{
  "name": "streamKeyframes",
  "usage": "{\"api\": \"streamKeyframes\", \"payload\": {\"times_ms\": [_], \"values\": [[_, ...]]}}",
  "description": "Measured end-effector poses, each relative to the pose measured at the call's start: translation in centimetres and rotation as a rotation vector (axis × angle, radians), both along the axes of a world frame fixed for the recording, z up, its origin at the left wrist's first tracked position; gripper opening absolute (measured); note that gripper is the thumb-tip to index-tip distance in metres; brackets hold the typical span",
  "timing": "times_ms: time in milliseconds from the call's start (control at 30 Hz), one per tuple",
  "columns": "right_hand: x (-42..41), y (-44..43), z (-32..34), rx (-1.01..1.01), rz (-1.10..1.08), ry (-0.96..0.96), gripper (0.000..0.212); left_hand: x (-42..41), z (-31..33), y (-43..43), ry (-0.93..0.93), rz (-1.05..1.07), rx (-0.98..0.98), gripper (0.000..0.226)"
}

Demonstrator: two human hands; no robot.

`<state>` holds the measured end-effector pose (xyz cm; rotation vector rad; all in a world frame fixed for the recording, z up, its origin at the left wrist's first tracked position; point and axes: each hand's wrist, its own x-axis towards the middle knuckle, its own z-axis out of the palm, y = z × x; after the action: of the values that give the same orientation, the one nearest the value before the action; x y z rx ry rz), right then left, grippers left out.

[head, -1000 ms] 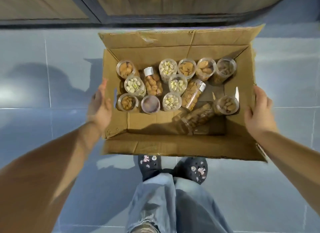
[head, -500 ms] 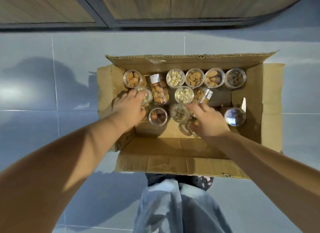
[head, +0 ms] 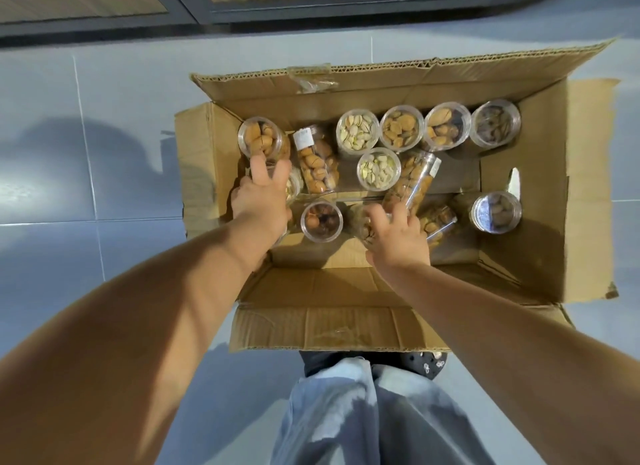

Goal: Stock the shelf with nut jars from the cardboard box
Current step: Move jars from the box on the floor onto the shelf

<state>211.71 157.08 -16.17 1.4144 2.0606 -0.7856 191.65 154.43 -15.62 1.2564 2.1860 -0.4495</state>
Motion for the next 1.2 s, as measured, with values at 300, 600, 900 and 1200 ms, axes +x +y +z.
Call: {"api": "streamKeyframes", "payload": {"times_ms": [300, 600, 900, 1200], "values": [[2.9, -1.3, 7.7, -0.078, -0.326, 0.026, 0.071, -0.4, 8.6, -3.0, -0.119, -0.045, 0.059, 0.069], [1.4, -1.2, 29.8, 0.018, -0.195, 0.078, 0.070, -1.8, 33.0, -7.7, -0.247, 0.079, 0.104, 0.079], [-8.0, -3.3, 55.2, 0.120, 0.356, 0.180, 0.066, -6.1, 57.9, -15.7, -0.034, -0.202, 0.113, 0.063], [-23.4, -7.8, 73.9, 0.404, 0.598, 0.371, 0.070, -20.3, 73.7, -23.8, 0.128, -0.049, 0.478, 0.072]]}}
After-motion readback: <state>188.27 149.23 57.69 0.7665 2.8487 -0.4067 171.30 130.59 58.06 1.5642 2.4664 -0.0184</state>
